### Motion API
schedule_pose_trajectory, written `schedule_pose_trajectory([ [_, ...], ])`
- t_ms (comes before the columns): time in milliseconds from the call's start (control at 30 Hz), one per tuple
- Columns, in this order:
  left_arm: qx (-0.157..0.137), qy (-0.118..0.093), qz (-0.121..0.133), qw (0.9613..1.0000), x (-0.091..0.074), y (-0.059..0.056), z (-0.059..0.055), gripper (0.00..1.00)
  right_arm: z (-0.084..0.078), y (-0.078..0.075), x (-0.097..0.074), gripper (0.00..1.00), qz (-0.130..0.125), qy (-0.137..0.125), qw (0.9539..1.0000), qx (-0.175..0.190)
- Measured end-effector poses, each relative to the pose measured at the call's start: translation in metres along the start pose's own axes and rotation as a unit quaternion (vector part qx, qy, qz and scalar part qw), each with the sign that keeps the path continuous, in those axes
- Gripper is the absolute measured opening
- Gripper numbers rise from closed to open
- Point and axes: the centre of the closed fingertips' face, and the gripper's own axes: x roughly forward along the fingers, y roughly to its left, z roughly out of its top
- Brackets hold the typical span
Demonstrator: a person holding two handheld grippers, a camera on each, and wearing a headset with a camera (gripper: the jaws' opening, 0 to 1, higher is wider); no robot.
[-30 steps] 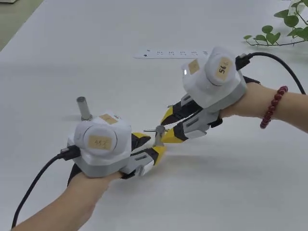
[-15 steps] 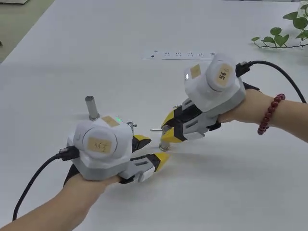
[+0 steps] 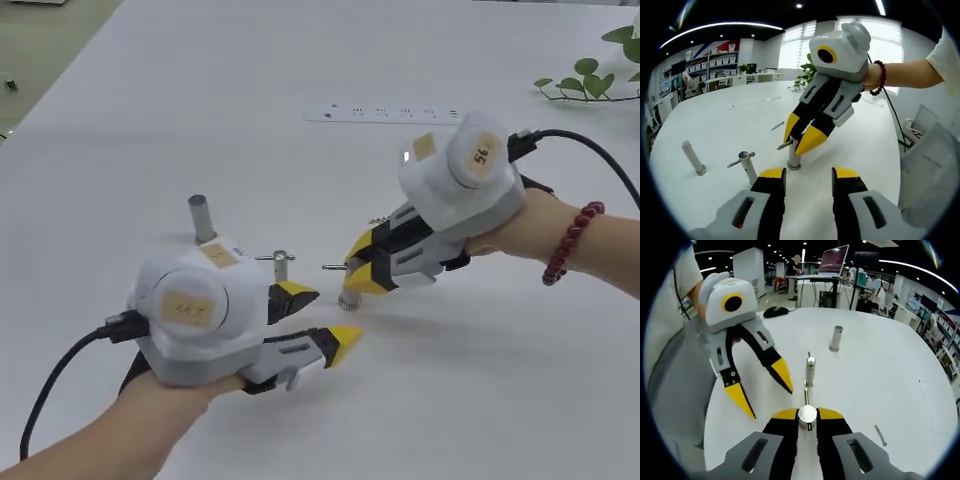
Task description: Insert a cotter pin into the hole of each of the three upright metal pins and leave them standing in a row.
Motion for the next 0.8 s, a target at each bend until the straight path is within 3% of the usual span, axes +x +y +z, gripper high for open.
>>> schedule_pose_trajectory([
  [433,-0.022,-0.030,0.007,0.9993,-0.026,-0.004,0.011,0.44,0.002,-0.005,-0.002,0.13,0.000,0.005,1.0000,-0.004],
  [567,-0.012,-0.040,0.010,0.9991,-0.030,-0.002,0.016,0.48,0.001,-0.006,-0.002,0.13,0.003,0.008,1.0000,-0.004],
  [800,0.005,-0.038,0.017,0.9991,-0.039,0.003,0.018,0.55,0.001,-0.006,-0.003,0.14,0.012,0.009,0.9999,0.003],
])
